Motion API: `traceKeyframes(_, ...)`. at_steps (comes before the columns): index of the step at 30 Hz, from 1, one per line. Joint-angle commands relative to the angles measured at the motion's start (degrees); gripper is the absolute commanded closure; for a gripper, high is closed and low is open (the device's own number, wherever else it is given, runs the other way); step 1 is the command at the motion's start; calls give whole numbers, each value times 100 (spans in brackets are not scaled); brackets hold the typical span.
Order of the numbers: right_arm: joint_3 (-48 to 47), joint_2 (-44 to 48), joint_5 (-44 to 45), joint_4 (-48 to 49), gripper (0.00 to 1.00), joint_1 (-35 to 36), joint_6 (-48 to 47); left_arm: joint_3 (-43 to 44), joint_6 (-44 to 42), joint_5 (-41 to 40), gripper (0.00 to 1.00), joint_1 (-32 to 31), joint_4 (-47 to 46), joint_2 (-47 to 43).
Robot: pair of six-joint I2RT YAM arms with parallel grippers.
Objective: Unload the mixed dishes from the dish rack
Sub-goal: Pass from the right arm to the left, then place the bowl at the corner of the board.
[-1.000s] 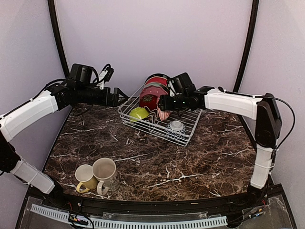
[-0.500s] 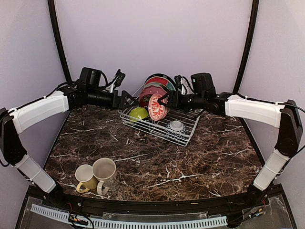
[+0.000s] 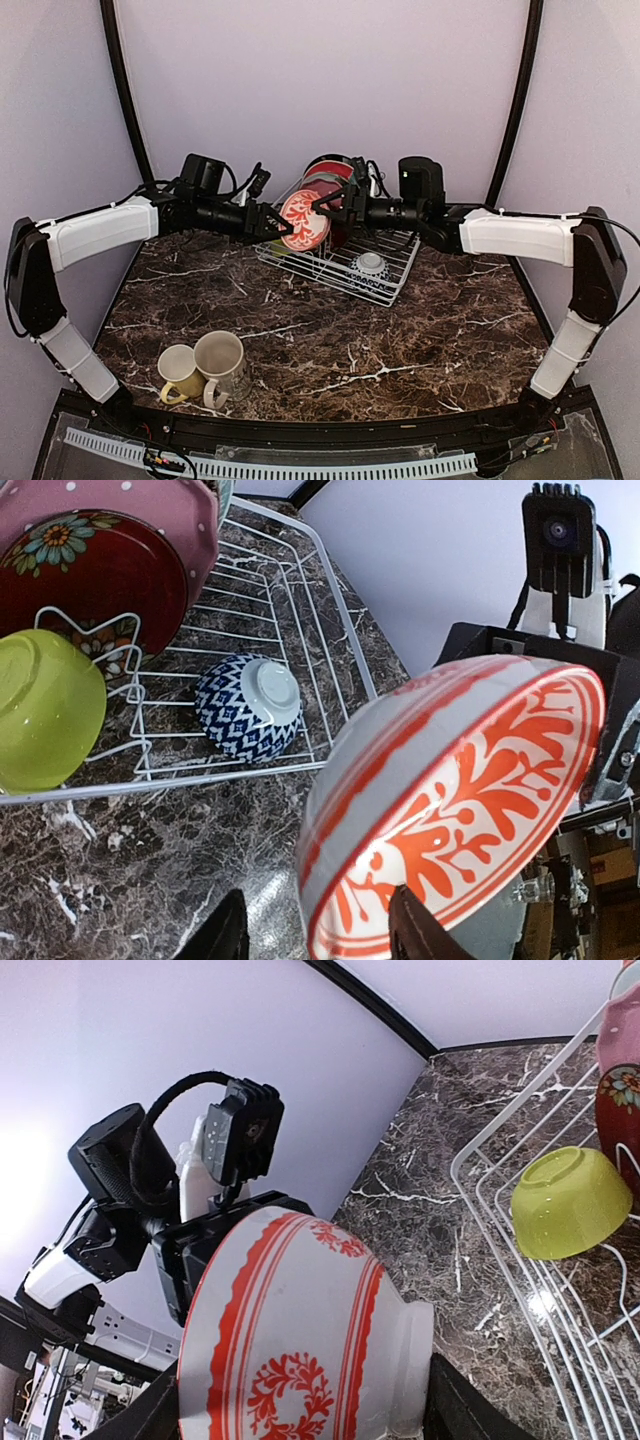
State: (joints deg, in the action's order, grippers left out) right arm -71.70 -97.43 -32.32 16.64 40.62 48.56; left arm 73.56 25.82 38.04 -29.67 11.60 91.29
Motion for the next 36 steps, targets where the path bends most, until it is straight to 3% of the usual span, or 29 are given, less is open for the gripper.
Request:
traceKeyframes(1, 9, -56, -268, 786, 94, 124, 189, 29, -63, -117, 60, 32, 152, 83)
traceKeyframes(4, 49, -66, -282, 840, 94, 184, 210, 27, -67, -147, 69, 25, 160, 106)
traceKeyframes(9, 106, 25, -122, 587, 94, 242, 38, 54, -158, -282, 93, 29, 235, 103)
traceKeyframes(12, 209, 113, -91, 525, 88, 245, -42, 90, -231, -328, 99, 23, 335, 100)
traceKeyframes(16, 396, 325, 57, 202, 48, 200, -323, 132, -363, -430, 99, 23, 436, 78)
traceKeyframes(17, 454, 447, 141, 38, 32, 162, -400, 154, -452, -491, 99, 18, 498, 76)
traceKeyframes(18, 515, 549, 217, -137, 22, 103, -467, 174, -515, -548, 99, 12, 544, 61)
traceKeyframes(21, 698, 956, 635, -742, 2, -145, -667, 425, -1042, -980, 99, -79, 1039, 68)
traceKeyframes(28, 1153, 2057, 1900, -1979, 1, -487, -1450, 968, -1864, -1445, 99, -454, 2394, 198)
traceKeyframes(32, 1396, 2440, 2270, -2231, 1, -591, -1662, 977, -2141, -2199, 99, -1374, 3371, 182)
traceKeyframes(36, 1471, 2478, 2353, -2240, 1, -647, -1736, 718, -2039, -2449, 99, -2018, 3659, 236)
